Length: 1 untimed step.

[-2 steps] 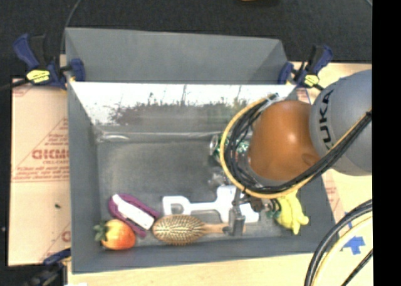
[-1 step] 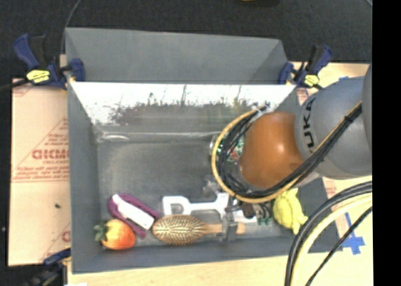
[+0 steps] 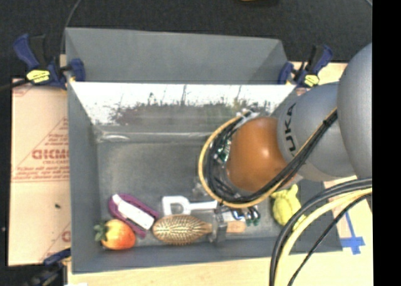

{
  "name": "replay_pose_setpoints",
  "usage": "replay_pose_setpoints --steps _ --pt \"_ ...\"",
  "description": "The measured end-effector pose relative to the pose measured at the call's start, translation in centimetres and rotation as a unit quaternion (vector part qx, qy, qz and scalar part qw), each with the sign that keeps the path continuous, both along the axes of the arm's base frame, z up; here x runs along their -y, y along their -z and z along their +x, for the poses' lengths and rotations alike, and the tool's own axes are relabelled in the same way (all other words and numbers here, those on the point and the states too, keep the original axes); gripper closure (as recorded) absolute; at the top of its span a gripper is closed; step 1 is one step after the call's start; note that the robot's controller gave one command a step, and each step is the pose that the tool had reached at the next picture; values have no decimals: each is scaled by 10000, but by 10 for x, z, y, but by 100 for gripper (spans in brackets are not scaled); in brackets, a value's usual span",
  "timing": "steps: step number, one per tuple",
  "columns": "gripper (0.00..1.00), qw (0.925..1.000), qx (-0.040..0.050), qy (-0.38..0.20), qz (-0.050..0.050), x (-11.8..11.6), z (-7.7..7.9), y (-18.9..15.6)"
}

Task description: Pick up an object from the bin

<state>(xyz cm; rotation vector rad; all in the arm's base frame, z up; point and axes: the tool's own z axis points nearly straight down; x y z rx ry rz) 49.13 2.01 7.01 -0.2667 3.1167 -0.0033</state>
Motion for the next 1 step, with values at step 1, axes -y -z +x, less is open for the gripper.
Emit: replay_pose_setpoints --steps 1 --pt "100 9939 -12 1107 19 -3 0 0"
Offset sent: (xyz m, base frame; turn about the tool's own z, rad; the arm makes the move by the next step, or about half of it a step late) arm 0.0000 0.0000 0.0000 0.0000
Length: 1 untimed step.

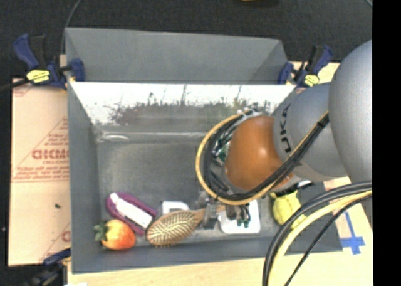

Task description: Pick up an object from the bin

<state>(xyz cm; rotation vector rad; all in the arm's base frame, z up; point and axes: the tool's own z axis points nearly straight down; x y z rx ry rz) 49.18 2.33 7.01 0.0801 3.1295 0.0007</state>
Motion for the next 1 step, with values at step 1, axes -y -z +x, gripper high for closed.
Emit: replay_pose_setpoints --steps 1 --pt "100 10000 0 -1 0 0 0 0"
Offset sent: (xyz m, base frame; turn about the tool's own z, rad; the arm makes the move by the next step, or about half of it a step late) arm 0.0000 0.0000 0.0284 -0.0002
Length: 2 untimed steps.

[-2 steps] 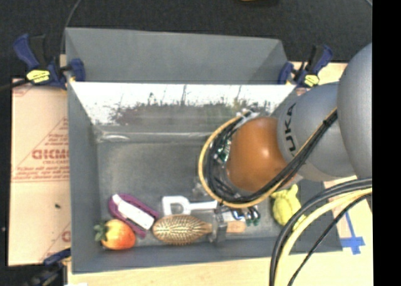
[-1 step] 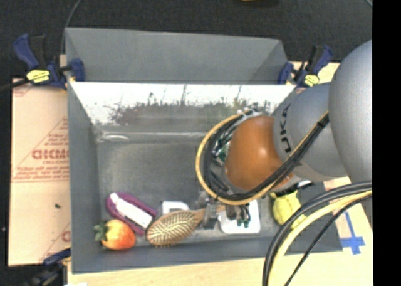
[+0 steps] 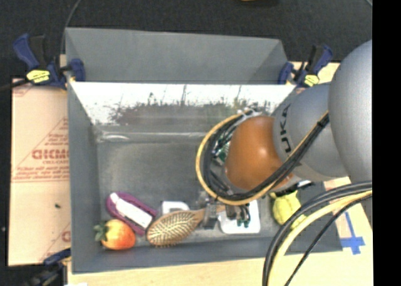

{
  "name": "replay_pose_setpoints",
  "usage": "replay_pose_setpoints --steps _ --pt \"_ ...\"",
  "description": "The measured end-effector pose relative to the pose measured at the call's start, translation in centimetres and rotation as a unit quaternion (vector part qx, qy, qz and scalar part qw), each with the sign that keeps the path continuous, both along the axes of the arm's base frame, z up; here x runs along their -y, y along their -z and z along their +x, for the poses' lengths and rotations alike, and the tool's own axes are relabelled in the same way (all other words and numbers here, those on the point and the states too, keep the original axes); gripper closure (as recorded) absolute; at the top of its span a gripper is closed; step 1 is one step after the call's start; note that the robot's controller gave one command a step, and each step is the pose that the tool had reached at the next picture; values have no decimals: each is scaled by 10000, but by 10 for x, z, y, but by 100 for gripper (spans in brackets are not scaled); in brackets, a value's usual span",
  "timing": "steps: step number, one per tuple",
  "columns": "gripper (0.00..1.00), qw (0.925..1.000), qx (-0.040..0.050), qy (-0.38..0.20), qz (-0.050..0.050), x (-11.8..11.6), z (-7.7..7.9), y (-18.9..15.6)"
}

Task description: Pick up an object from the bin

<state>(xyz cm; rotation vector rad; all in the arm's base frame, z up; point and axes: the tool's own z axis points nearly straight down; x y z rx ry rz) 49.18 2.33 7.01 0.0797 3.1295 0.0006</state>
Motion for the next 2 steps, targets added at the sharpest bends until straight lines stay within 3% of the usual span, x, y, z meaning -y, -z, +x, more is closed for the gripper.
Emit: replay_pose_setpoints --steps 2 --pt "100 10000 -44 -8 -1 1 -3 -49"
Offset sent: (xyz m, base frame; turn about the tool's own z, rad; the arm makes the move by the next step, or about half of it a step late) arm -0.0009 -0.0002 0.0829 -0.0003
